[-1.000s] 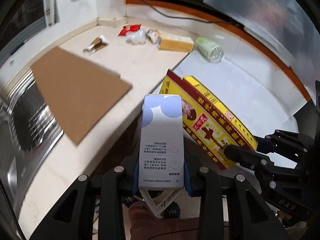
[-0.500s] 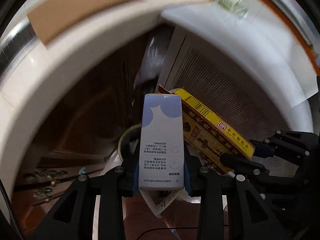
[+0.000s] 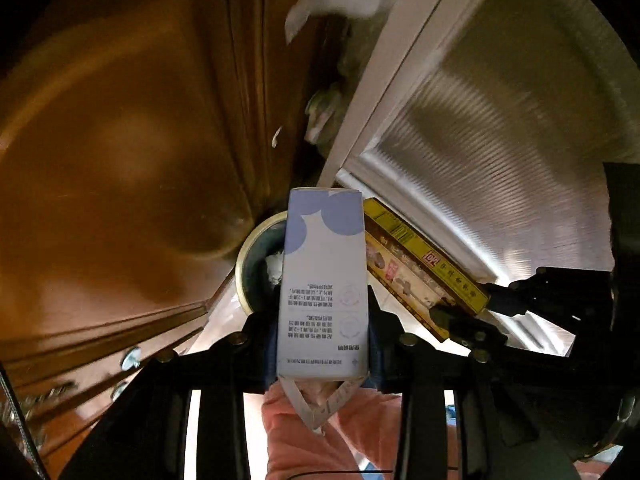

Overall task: Collect trash
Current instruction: 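Open both tools over the trash bin to drop box and carton, then raise both empty tools back up to the counter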

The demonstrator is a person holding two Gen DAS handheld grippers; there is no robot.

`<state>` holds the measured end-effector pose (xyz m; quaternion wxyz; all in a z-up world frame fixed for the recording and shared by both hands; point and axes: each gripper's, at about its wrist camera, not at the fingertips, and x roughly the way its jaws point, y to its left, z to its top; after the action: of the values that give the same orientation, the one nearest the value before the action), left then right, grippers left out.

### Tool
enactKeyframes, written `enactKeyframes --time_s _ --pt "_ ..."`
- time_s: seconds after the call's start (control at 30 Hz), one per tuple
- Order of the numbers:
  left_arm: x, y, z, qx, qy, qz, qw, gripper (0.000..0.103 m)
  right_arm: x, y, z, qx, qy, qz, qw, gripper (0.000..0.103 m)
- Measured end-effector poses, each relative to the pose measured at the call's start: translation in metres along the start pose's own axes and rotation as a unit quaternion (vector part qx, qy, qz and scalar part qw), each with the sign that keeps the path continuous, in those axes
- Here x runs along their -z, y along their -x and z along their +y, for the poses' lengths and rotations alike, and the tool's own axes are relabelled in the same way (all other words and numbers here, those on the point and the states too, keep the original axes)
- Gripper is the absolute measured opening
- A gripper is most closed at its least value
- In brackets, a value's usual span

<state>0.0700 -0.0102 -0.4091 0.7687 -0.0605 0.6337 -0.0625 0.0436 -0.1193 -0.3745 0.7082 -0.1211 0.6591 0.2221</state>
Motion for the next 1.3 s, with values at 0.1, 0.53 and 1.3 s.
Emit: enactKeyframes --time_s 0.1,0.53,1.3 --pt "-0.008 -0.01 0.002 -0.006 -0.002 0.0 1.0 0.034 -0.004 -0.018 -0.002 0.0 0.005 0.005 1.0 0.025" --pt "-0.017 0.002 0.005 -0.018 -0.012 0.001 0.9998 0.09 -0.015 -0.017 0.002 0.004 0.014 -0.027 1.0 0.043" --pt "0.013 0.123 -0.031 -0.016 -0.038 -0.047 0.998 0.09 0.028 0.084 0.017 -0.013 0.053 -0.053 0.997 0.043"
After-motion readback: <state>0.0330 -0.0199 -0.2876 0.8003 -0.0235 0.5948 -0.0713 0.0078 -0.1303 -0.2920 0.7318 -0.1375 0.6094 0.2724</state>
